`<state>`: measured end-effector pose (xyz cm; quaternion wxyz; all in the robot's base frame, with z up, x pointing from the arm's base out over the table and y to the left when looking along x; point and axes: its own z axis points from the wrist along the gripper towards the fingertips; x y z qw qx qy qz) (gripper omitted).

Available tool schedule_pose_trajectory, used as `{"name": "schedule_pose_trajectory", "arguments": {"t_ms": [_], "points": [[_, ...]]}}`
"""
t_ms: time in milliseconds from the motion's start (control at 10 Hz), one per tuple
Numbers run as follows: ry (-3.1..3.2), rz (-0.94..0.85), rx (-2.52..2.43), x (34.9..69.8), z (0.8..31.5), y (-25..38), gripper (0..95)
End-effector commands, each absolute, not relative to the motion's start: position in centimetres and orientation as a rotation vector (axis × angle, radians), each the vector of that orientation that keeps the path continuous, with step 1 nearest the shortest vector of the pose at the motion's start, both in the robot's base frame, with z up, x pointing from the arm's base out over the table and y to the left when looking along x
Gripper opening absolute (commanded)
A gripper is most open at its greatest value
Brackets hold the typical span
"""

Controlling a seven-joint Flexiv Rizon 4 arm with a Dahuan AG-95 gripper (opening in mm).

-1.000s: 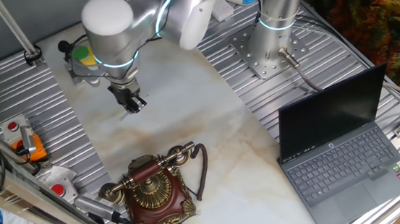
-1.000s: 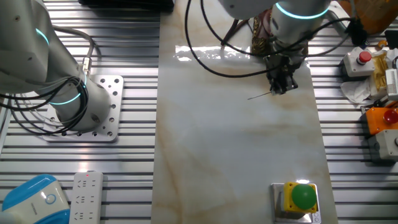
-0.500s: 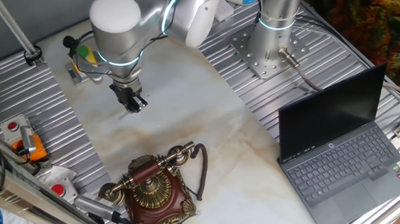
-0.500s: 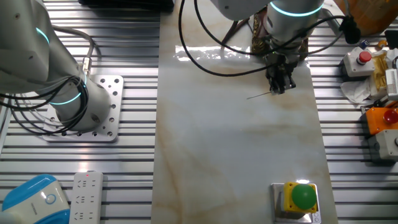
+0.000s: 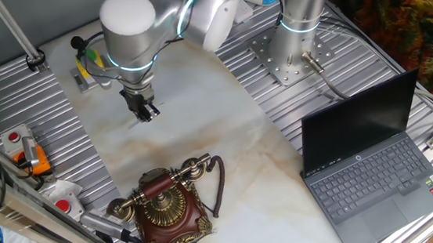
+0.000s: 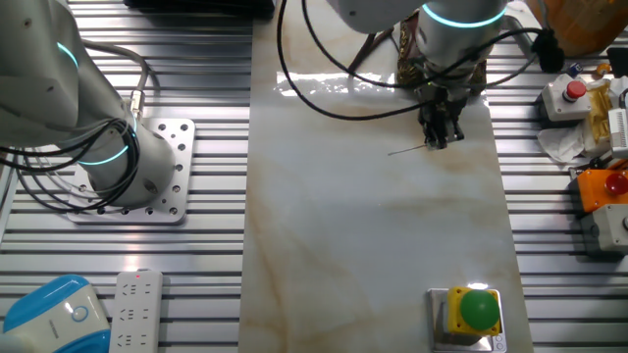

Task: Dial a number on an old rotary phone

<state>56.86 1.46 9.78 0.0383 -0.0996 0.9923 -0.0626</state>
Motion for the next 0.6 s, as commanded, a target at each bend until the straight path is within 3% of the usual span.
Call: {"name": "schedule_pose_trajectory", "arguments": {"t_ms": [100, 600], "points": [[3.039, -0.249, -0.285, 56.92, 9.69, 1.33, 0.0], [3.061, -0.291, -0.288, 56.94, 10.13, 1.56, 0.0]]}}
